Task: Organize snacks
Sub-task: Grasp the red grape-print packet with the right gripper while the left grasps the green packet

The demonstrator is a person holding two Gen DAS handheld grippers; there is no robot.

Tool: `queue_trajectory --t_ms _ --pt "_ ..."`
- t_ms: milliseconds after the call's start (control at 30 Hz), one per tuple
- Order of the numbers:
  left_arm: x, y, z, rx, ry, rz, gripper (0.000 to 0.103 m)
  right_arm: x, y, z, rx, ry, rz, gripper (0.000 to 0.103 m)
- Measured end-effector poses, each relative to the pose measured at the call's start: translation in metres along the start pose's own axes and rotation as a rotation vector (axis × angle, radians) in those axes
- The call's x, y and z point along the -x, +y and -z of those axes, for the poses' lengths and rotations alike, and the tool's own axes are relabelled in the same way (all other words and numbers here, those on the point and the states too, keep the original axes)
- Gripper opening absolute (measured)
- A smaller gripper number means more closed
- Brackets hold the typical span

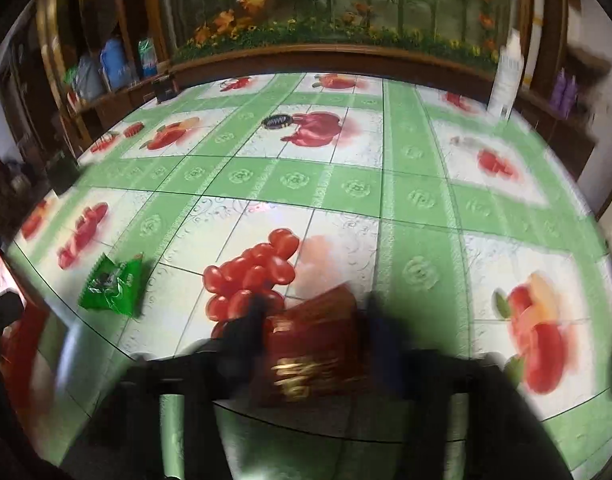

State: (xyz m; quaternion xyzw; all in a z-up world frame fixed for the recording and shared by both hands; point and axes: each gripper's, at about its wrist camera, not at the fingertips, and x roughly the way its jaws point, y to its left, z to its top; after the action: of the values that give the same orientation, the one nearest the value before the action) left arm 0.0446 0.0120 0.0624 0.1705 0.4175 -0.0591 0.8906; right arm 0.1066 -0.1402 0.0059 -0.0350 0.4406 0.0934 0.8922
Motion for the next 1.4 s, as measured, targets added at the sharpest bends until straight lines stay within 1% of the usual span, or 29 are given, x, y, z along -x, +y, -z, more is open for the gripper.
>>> queue_trajectory --t_ms 67,133,167,233,300,400,533,767,800,900,967,1000,1033,1133,1267,1300,1333,1400 --pt "-0.01 -0.005 -0.004 -0.006 0.011 -0.001 0.063 0.002 -0.008 -0.001 -0.031 0.02 -0.009 0.036" --pt "-0.021 -0.011 -0.009 -0.009 0.026 0.001 0.063 0.004 -0.026 -0.002 -0.095 0.034 -0.02 0.035" --pt "-0.026 -0.014 -0.011 -0.009 0.032 0.002 0.063 0.005 -0.034 -0.003 -0.126 0.039 -0.04 0.035" --pt "-0.036 -0.019 -0.014 -0.013 0.043 0.001 0.063 0.007 -0.048 -0.004 -0.193 0.04 -0.098 0.034" --pt "-0.043 -0.023 -0.016 -0.018 0.047 0.0 0.063 0.01 -0.063 -0.005 -0.272 0.038 -0.177 0.034" --pt "-0.054 -0.026 -0.017 -0.012 0.058 0.013 0.063 0.014 -0.071 -0.005 -0.337 0.033 -0.242 0.034" --pt "-0.064 -0.023 -0.016 0.012 0.078 0.035 0.064 0.016 -0.07 -0.006 -0.351 0.033 -0.231 0.034" --pt "-0.069 -0.015 -0.014 0.074 0.069 0.084 0.064 0.007 -0.072 -0.006 -0.383 0.068 -0.228 0.034" --pt "-0.069 -0.015 -0.014 0.078 0.069 0.089 0.062 0.007 -0.072 -0.006 -0.385 0.069 -0.23 0.034" --pt "-0.066 -0.015 -0.01 0.094 0.072 0.111 0.052 0.009 -0.071 -0.006 -0.383 0.065 -0.228 0.034" --pt "-0.062 -0.017 -0.006 0.091 0.073 0.104 0.05 0.009 -0.07 -0.006 -0.385 0.061 -0.228 0.034" --pt "-0.061 -0.018 -0.005 0.088 0.073 0.103 0.046 0.01 -0.071 -0.006 -0.386 0.061 -0.229 0.034" --pt "-0.06 -0.019 -0.004 0.084 0.07 0.102 0.038 0.01 -0.07 -0.006 -0.387 0.061 -0.23 0.034" --pt "-0.056 -0.023 -0.001 0.072 0.068 0.086 0.037 0.011 -0.07 -0.006 -0.385 0.057 -0.224 0.034" --pt "-0.048 -0.024 0.005 0.088 0.06 0.109 0.034 0.014 -0.067 -0.007 -0.379 0.046 -0.229 0.034" --pt "-0.044 -0.025 0.006 0.091 0.052 0.111 0.03 0.016 -0.066 -0.007 -0.377 0.039 -0.233 0.034" --pt "-0.042 -0.025 0.006 0.094 0.045 0.115 0.018 0.016 -0.065 -0.008 -0.375 0.037 -0.236 0.034" --pt "-0.033 -0.024 0.008 0.111 0.034 0.137 0.017 0.017 -0.063 -0.008 -0.371 0.034 -0.246 0.034"
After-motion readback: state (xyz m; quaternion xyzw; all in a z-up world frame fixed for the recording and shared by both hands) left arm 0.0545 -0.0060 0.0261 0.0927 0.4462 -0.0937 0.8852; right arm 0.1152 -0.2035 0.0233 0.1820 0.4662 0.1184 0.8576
